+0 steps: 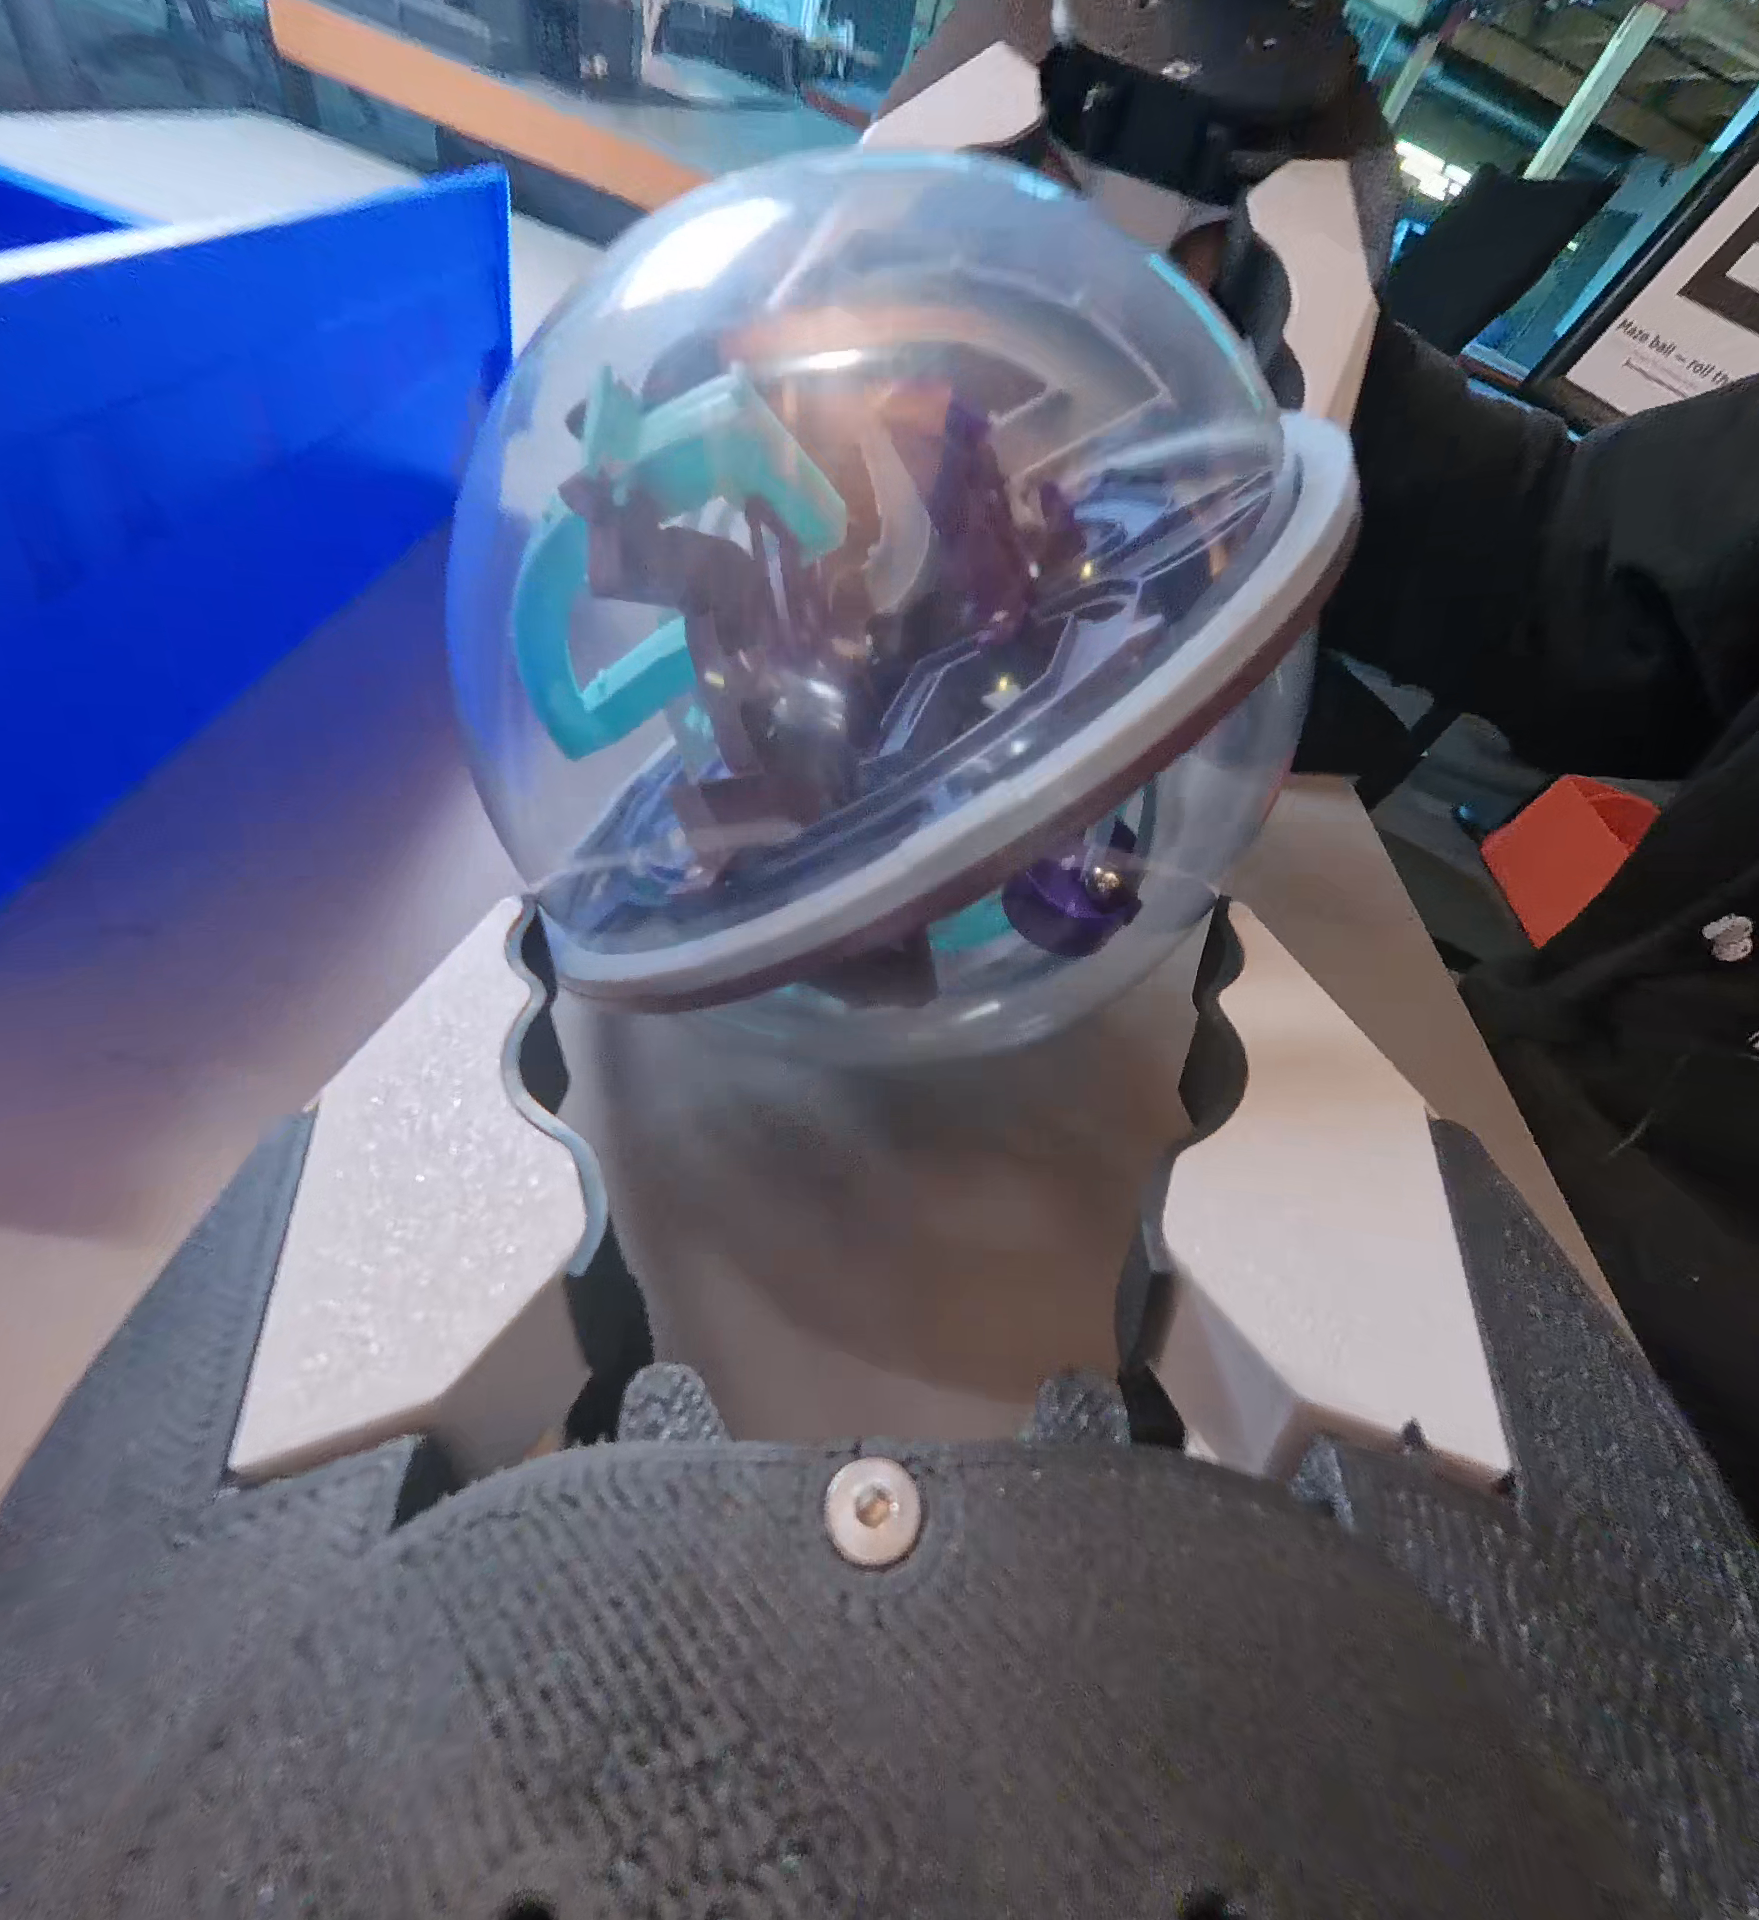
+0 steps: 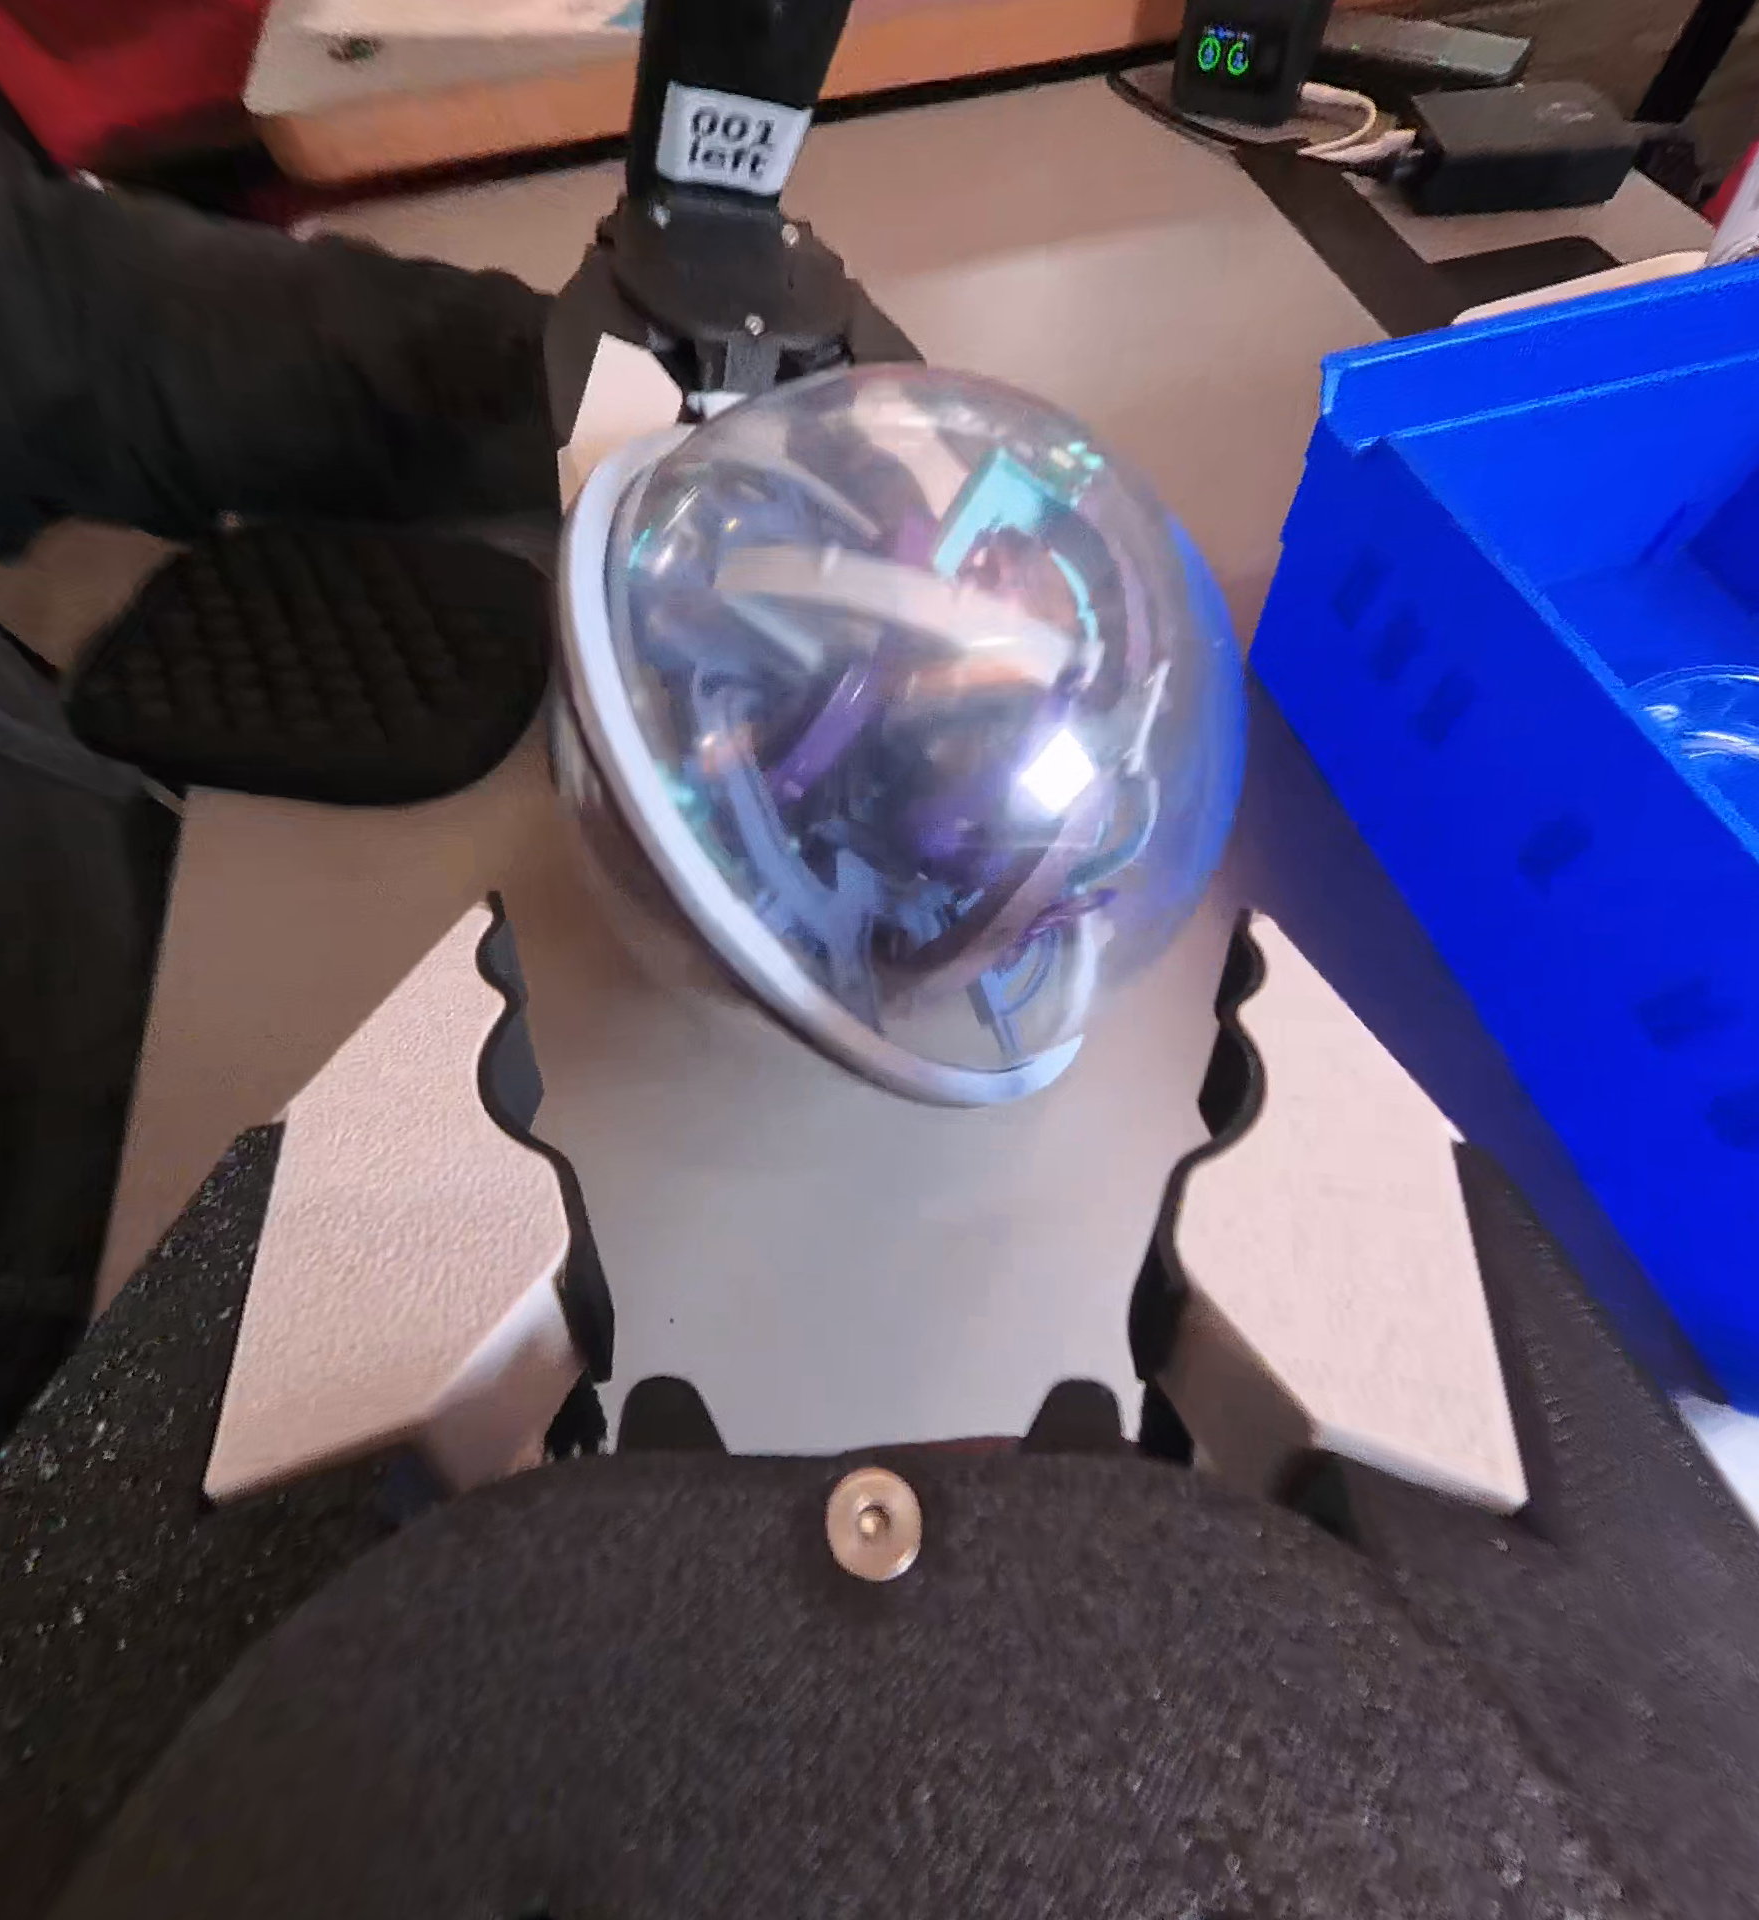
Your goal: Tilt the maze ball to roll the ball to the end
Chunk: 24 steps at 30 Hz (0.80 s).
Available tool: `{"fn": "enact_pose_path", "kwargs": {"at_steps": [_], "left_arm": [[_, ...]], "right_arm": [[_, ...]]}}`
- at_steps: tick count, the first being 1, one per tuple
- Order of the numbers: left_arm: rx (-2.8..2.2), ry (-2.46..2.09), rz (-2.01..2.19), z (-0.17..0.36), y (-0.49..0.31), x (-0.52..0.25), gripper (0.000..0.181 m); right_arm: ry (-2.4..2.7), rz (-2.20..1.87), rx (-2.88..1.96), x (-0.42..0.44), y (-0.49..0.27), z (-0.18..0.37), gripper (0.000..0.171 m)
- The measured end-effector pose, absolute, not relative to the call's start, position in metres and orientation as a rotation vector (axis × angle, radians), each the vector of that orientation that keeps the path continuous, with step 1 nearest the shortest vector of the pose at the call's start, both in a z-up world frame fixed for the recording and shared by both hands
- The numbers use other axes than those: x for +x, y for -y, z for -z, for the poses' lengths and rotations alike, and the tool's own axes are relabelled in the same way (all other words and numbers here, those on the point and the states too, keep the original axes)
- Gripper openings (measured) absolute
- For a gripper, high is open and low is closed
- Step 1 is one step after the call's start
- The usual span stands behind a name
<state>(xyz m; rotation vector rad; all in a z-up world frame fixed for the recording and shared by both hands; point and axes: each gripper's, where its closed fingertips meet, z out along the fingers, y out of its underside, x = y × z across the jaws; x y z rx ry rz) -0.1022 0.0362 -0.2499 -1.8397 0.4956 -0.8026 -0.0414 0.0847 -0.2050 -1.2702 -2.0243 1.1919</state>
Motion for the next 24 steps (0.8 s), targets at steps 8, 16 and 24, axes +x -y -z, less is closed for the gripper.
{"fn": "enact_pose_path", "kwargs": {"at_steps": [8,16,24], "left_arm": [[-1.929,-0.457,0.802,0.261,-0.04,-0.104,0.114],[-1.831,-0.432,0.697,0.244,-0.046,-0.112,0.118],[-1.739,-0.466,0.581,0.226,-0.047,-0.113,0.117]], "right_arm": [[1.952,-1.075,-1.257,-0.057,-0.089,0.219,0.121],[1.861,-1.243,-1.319,-0.058,-0.092,0.233,0.121],[1.865,-1.32,-1.363,-0.056,-0.09,0.25,0.121]]}}
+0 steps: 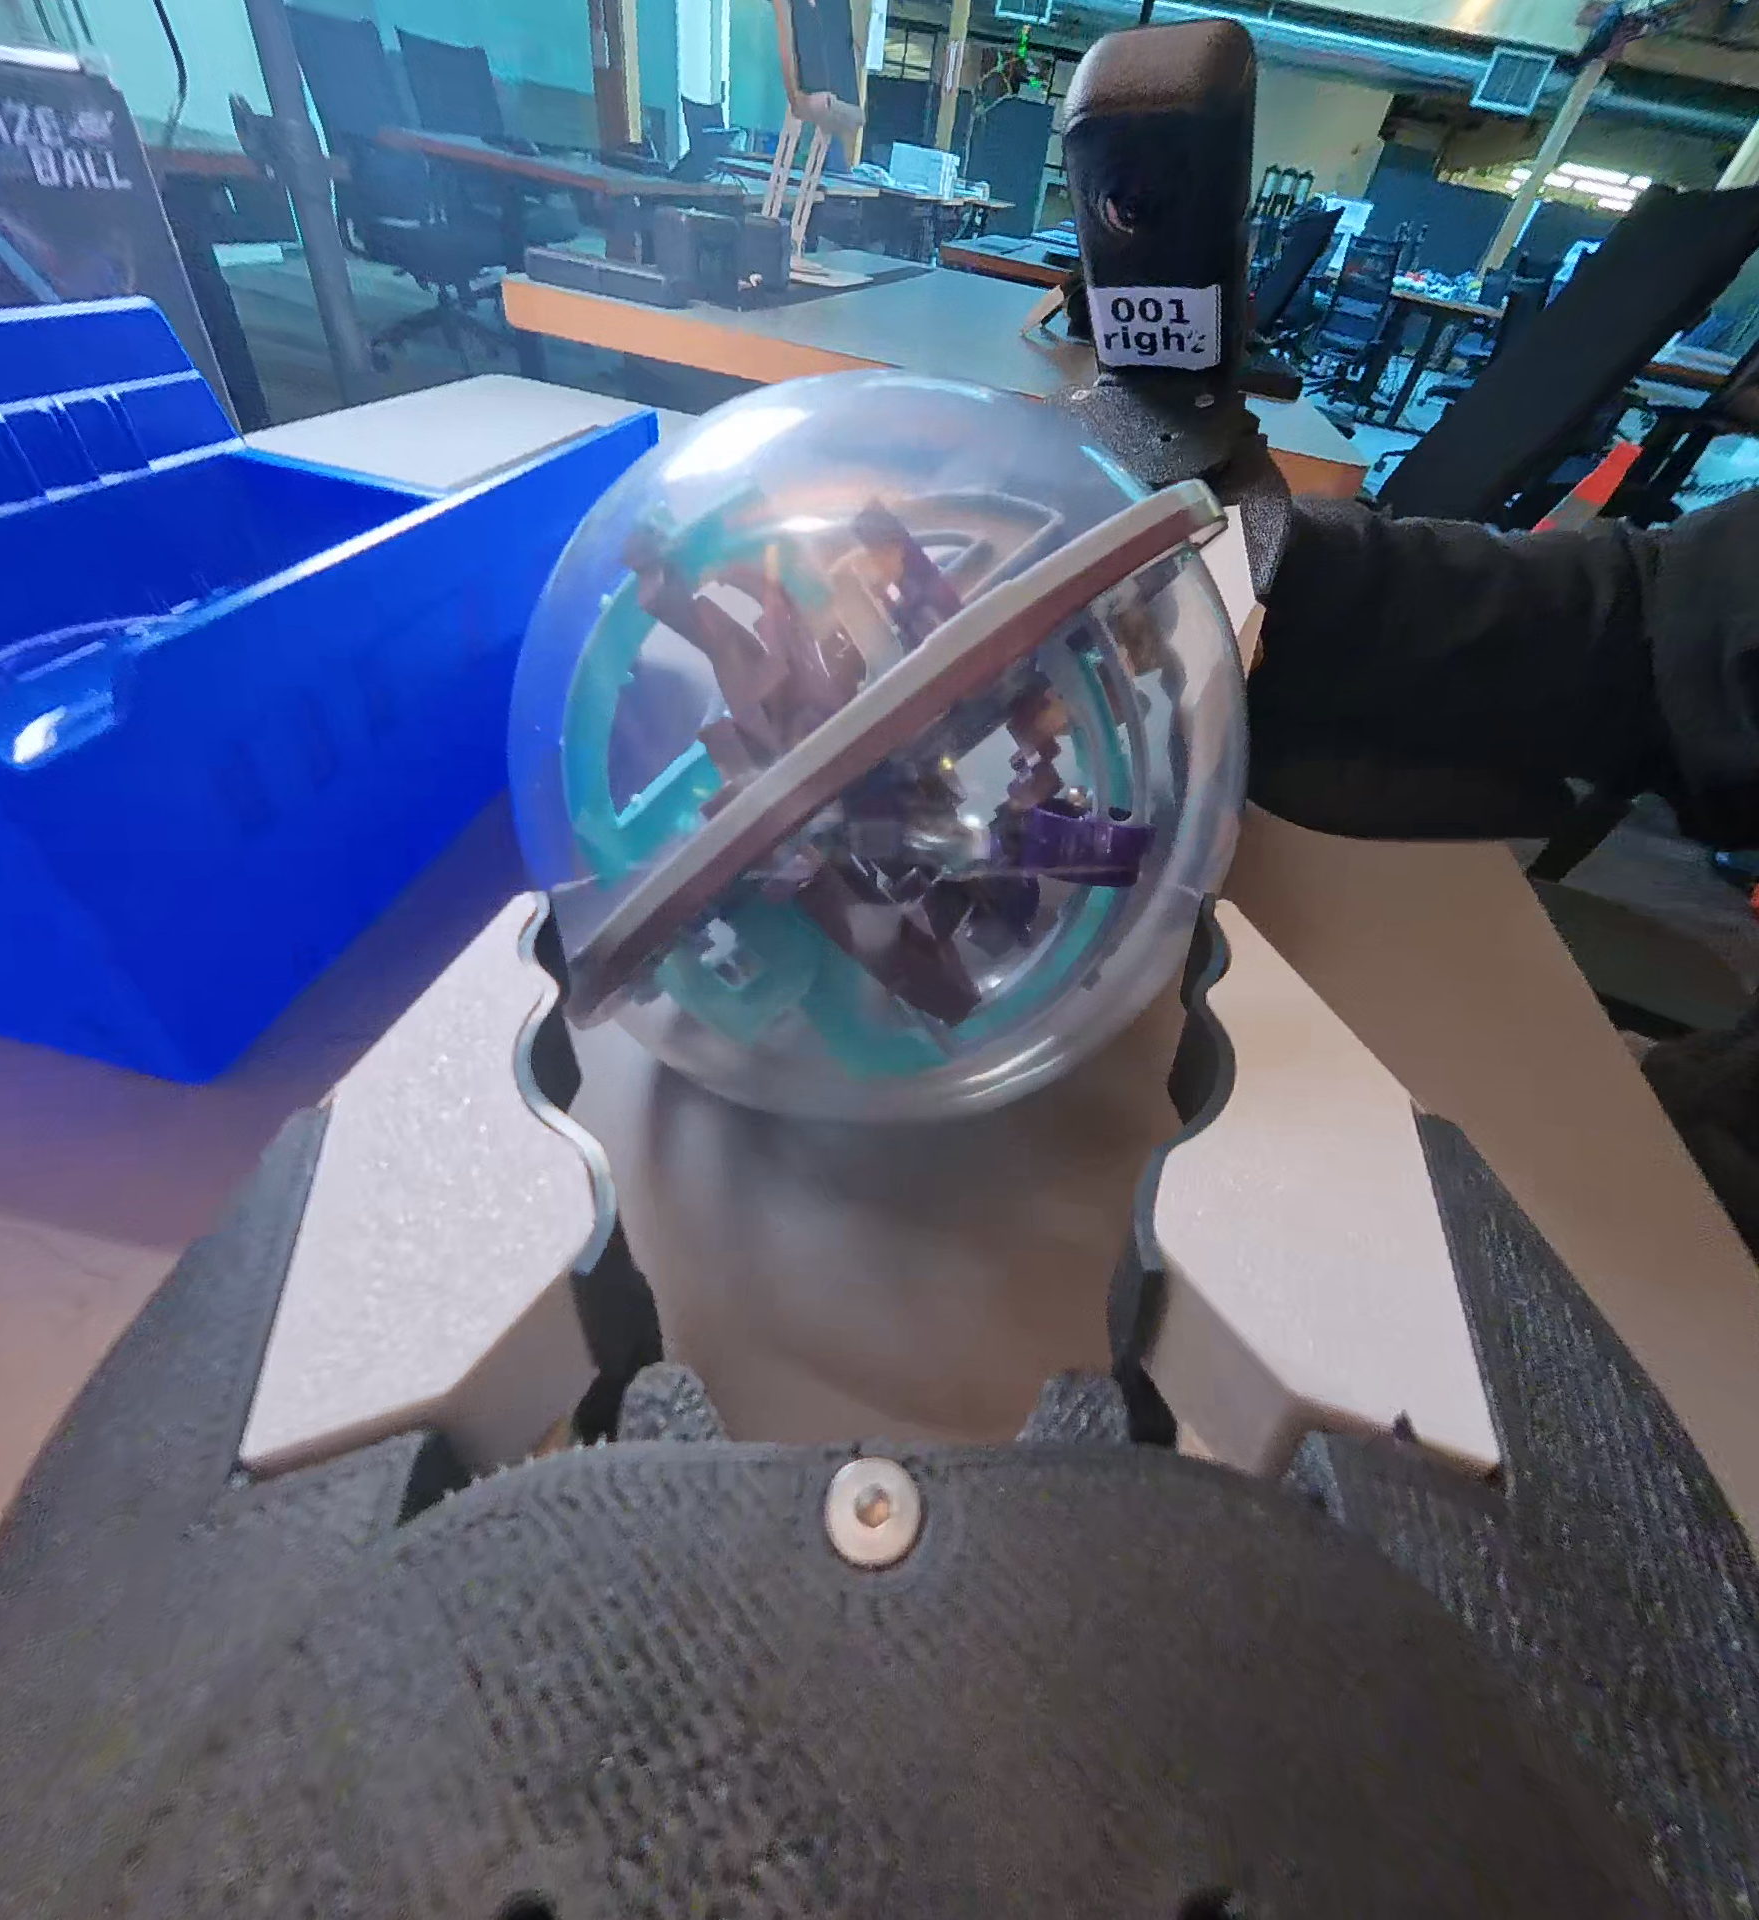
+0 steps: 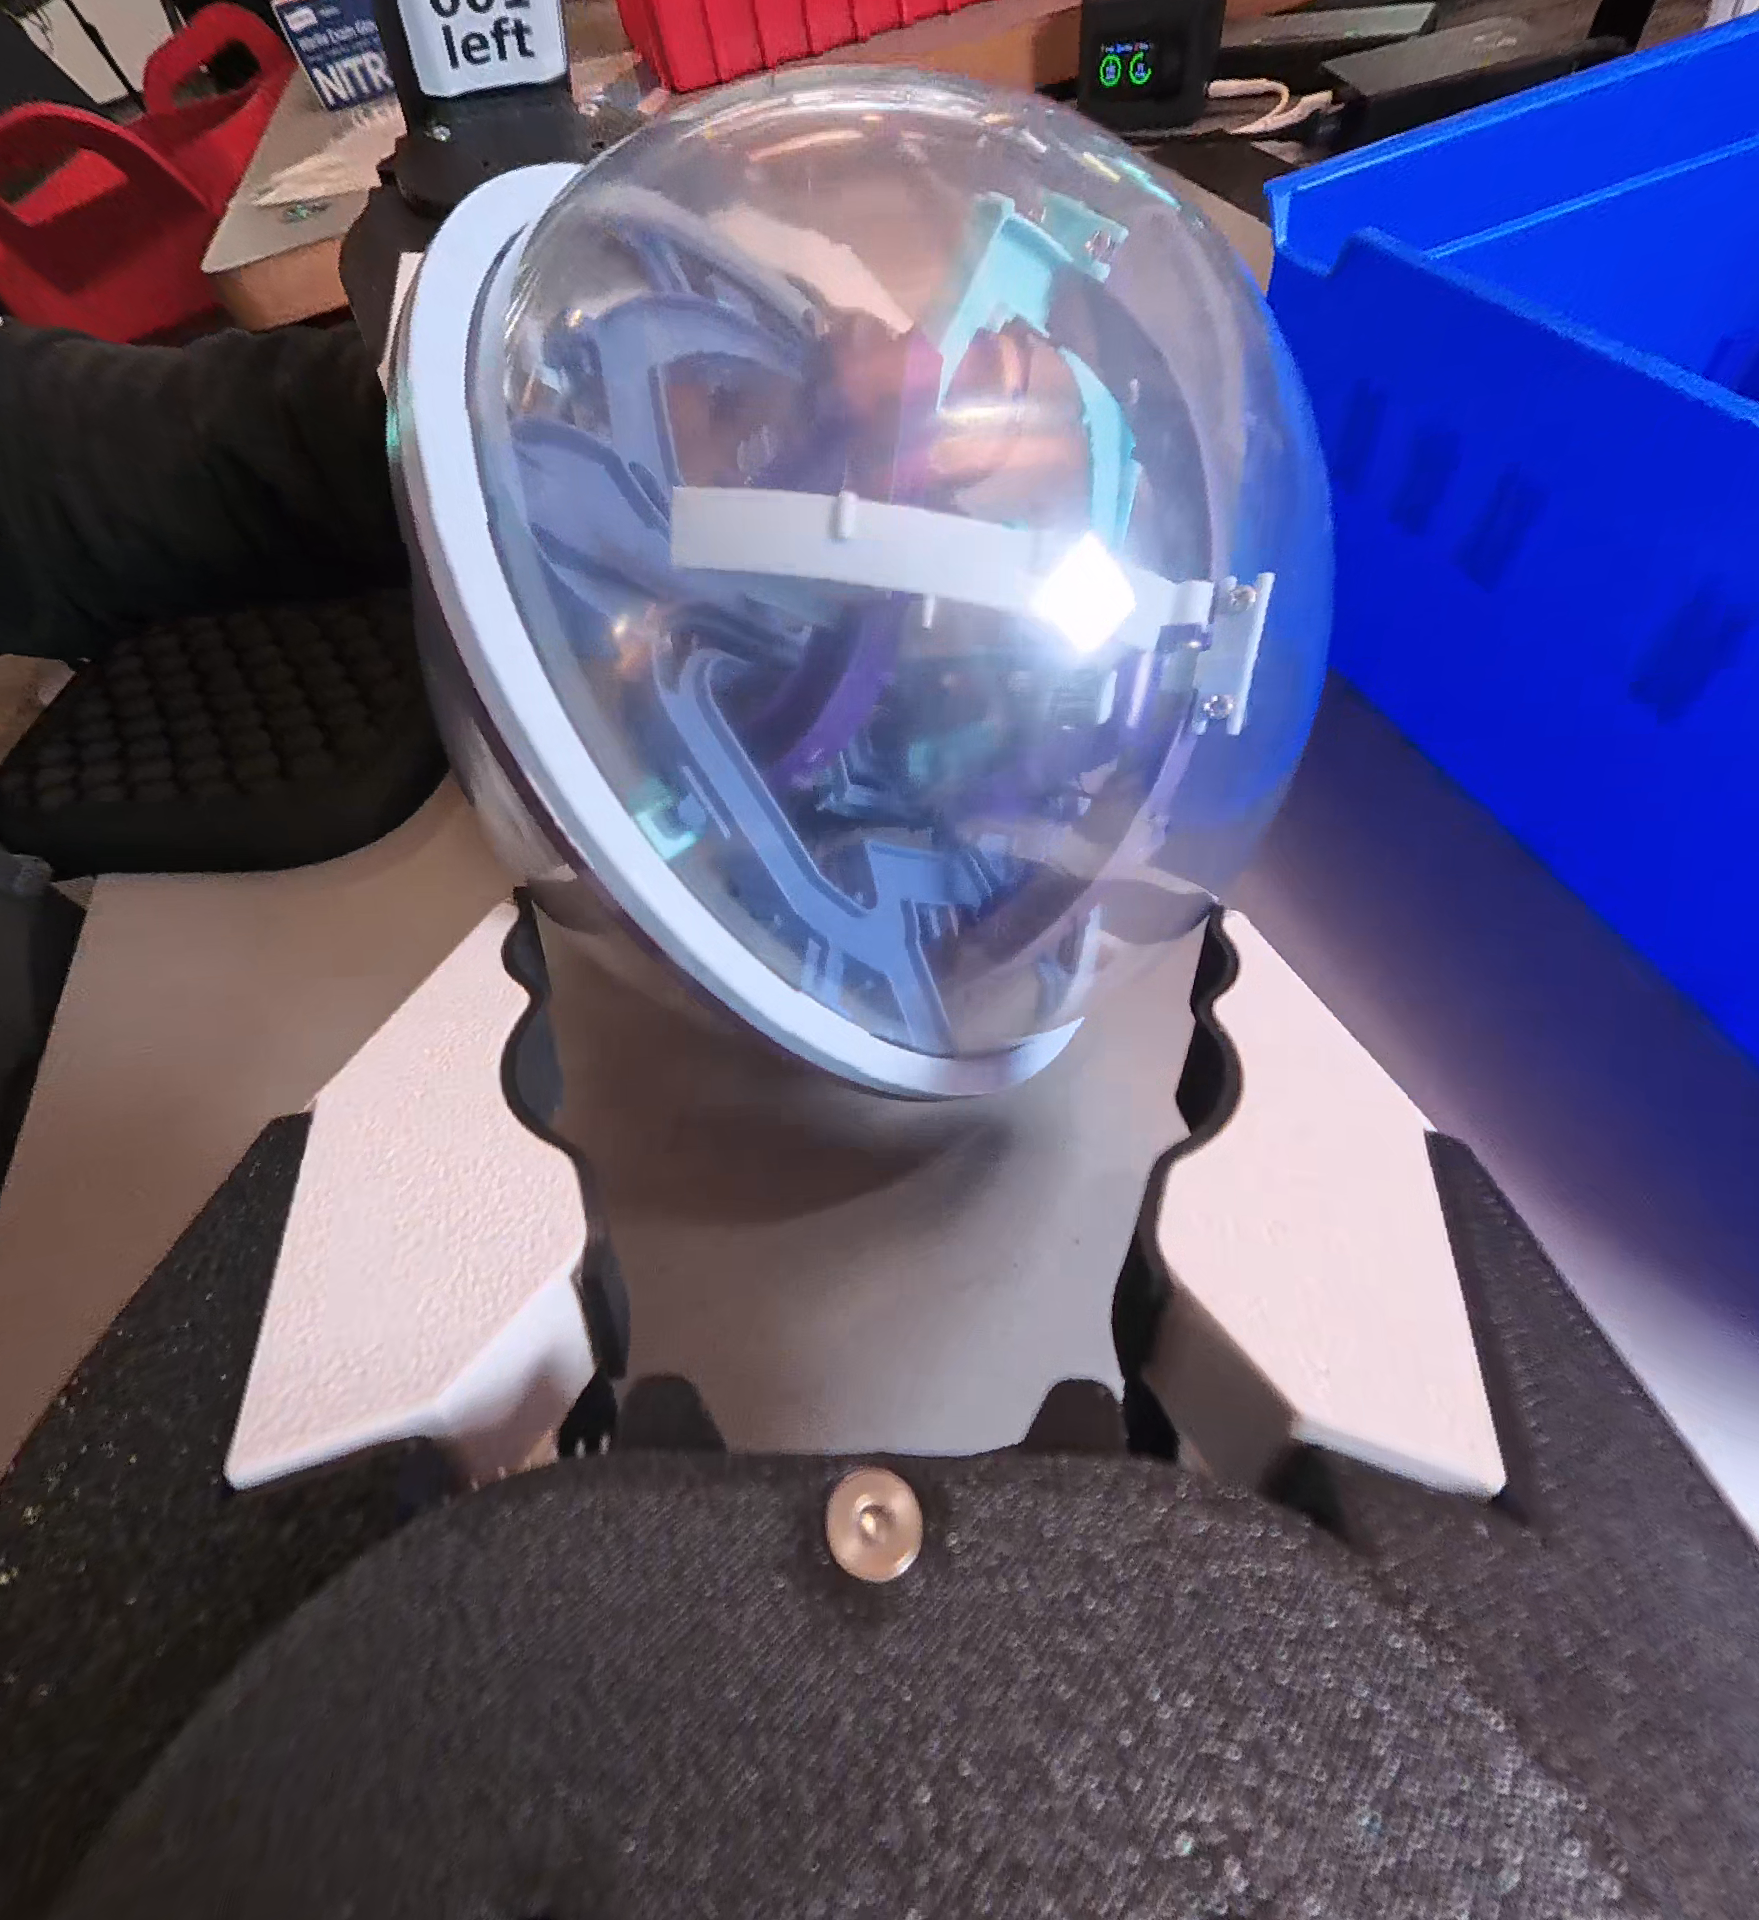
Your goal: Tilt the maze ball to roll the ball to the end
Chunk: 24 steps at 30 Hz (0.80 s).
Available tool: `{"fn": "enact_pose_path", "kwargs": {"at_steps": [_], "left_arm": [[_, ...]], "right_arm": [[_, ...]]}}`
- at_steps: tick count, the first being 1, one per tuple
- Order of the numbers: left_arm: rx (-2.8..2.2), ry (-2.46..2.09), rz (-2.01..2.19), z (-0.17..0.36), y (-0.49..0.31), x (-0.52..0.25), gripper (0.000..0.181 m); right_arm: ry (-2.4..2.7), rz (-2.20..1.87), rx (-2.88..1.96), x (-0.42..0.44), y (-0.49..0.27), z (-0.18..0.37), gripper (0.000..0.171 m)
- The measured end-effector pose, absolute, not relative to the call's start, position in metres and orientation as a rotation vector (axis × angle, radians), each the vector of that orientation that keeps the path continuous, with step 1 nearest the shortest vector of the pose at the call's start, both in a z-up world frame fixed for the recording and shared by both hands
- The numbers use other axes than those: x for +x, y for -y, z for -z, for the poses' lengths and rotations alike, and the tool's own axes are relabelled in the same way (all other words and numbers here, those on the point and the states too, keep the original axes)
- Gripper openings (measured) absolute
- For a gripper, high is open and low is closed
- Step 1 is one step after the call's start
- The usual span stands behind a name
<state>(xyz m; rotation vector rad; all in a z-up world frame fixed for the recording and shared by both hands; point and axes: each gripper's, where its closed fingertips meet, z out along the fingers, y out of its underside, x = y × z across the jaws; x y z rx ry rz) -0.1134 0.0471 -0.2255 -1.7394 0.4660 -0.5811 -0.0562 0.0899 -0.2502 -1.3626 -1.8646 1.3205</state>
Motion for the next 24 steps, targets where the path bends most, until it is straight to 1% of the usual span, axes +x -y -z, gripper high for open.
{"fn": "enact_pose_path", "kwargs": {"at_steps": [9,14,18,20,21,24], "left_arm": [[-1.677,-0.662,0.374,0.237,-0.041,-0.116,0.116],[-1.767,-0.712,0.296,0.255,-0.043,-0.12,0.113],[-1.886,-0.709,0.327,0.27,-0.043,-0.116,0.108],[-1.943,-0.73,0.356,0.275,-0.039,-0.116,0.11],[-1.931,-0.72,0.367,0.271,-0.037,-0.117,0.117],[-1.783,-0.64,0.392,0.231,-0.035,-0.124,0.127]], "right_arm": [[1.838,-1.194,-1.178,-0.058,-0.088,0.243,0.12],[1.766,-1.232,-1.129,-0.058,-0.088,0.222,0.116],[1.733,-1.252,-1.116,-0.056,-0.088,0.209,0.113],[1.71,-1.253,-1.105,-0.056,-0.088,0.203,0.11],[1.702,-1.242,-1.101,-0.057,-0.089,0.201,0.11],[1.707,-1.214,-1.098,-0.059,-0.088,0.2,0.111]]}}
